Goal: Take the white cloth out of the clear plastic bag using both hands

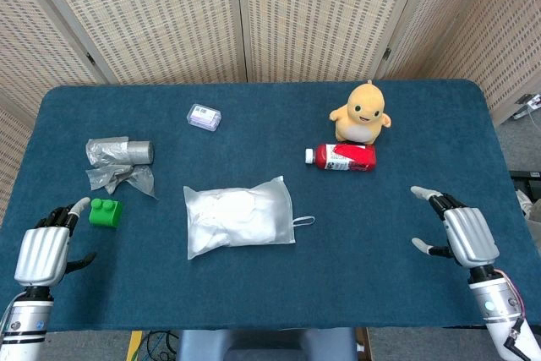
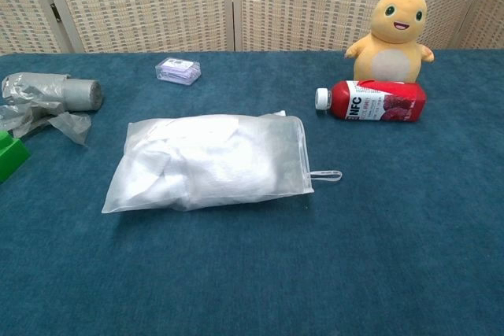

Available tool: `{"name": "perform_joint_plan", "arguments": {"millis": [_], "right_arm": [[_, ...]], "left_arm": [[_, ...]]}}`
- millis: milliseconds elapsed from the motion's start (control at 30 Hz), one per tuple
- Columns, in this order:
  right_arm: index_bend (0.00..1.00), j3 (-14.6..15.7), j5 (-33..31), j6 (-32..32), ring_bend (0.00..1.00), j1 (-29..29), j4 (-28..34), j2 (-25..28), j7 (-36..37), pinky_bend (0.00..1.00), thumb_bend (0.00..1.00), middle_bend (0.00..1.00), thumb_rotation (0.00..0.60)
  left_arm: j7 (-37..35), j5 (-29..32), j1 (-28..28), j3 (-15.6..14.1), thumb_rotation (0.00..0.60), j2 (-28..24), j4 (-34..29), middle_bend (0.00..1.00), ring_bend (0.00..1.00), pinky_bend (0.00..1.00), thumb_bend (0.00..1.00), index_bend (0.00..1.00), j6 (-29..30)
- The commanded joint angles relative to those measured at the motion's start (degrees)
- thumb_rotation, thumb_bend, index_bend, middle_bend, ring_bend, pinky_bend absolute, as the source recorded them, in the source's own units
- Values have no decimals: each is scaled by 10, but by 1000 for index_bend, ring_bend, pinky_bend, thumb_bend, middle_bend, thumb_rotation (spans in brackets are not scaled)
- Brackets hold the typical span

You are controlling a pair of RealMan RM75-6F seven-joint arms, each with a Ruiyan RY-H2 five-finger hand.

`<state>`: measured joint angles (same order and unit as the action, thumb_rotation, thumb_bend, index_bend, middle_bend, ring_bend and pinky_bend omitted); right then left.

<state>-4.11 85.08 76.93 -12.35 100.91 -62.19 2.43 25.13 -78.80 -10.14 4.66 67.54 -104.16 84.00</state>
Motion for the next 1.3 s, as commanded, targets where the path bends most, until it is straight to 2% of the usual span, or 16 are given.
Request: {"name": "perform_joint_plan", "arguments": {"millis": [33, 367, 633, 900, 1067, 1133, 1300], "right_arm": [[232, 2, 4, 0, 275, 0, 3, 0, -4, 504, 0, 285, 600], [232, 0, 3, 1, 275, 0, 5, 5, -6, 504, 0, 285, 600], [237, -2, 0, 2, 275, 1, 10, 14, -7, 504, 0, 285, 600], [237, -2, 3, -1, 275, -2, 10, 13, -4, 505, 0, 285, 600], [237, 2, 7, 1, 276, 1, 8, 10, -4, 505, 0, 285, 600], [237, 5, 6, 2, 275, 4, 5, 8, -1, 505, 0, 285, 600], [237, 6, 8, 7, 275, 8, 2, 10, 3, 504, 0, 285, 600]], "left_arm": [[8, -6, -1, -3, 600, 1, 0, 247, 235, 399, 0, 154, -1], [11, -34, -27, 7, 600, 4, -17, 247, 235, 406, 0, 154, -18], [19, -32, -80, 32, 600, 22, -58, 228, 231, 406, 0, 150, -74], [64, 20, -141, 58, 600, 46, -102, 65, 127, 378, 0, 84, -141], [89, 52, -169, 72, 600, 59, -115, 10, 76, 344, 0, 6, -164], [99, 84, -199, 88, 600, 71, -117, 0, 49, 321, 0, 0, -194], [124, 136, -240, 95, 600, 82, -116, 0, 1, 258, 0, 0, -226]]}}
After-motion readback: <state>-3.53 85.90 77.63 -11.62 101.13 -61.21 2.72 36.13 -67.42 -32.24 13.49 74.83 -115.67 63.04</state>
